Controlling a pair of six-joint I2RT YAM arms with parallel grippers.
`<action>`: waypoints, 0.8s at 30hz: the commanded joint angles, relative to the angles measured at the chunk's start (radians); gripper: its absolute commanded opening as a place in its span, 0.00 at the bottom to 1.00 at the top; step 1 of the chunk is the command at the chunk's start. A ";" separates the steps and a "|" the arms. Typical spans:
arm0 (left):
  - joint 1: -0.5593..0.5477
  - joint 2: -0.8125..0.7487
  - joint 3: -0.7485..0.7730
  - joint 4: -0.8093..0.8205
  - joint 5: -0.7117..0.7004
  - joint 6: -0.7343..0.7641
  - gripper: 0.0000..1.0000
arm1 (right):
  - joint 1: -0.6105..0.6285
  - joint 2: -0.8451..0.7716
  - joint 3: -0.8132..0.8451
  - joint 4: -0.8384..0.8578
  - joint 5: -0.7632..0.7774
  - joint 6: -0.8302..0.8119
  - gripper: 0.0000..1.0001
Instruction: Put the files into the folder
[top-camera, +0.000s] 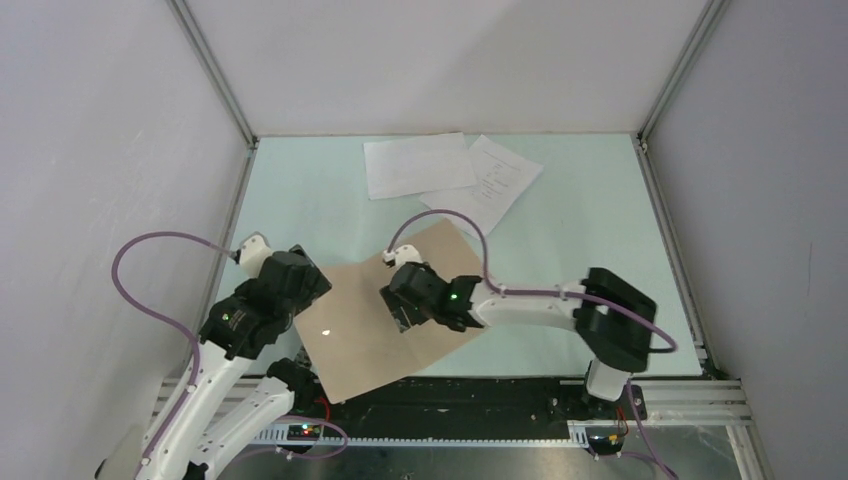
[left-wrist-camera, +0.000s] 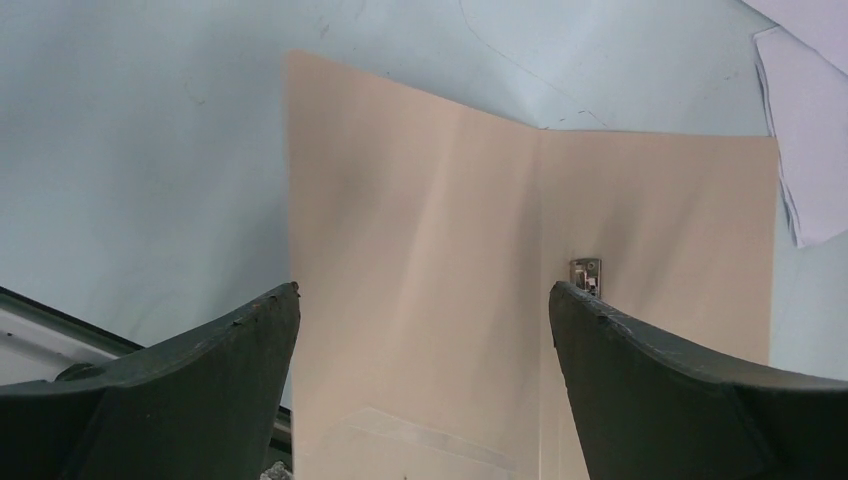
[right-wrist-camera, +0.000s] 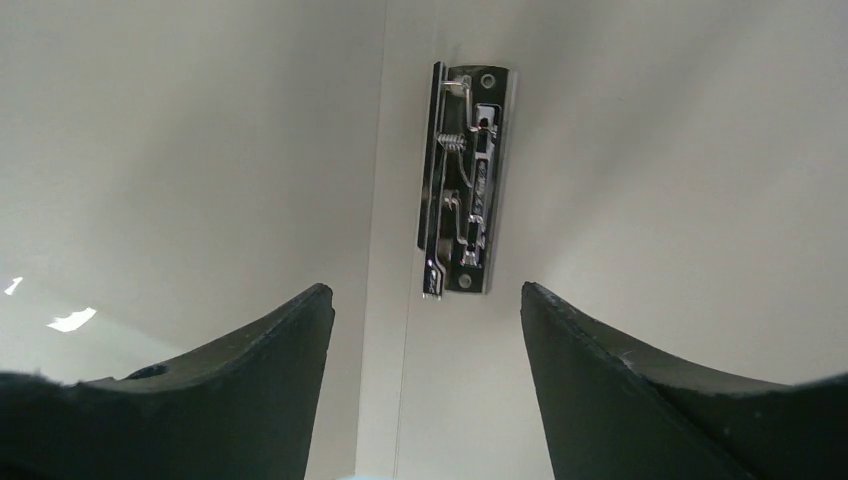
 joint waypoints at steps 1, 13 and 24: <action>0.025 0.001 0.027 -0.017 -0.038 0.031 0.99 | 0.010 0.130 0.125 -0.068 0.030 -0.050 0.72; 0.129 0.076 0.038 0.016 -0.019 0.119 1.00 | 0.004 0.322 0.299 -0.170 0.104 0.023 0.39; 0.178 0.114 0.005 0.114 0.067 0.171 1.00 | 0.043 0.348 0.307 -0.368 0.172 0.294 0.16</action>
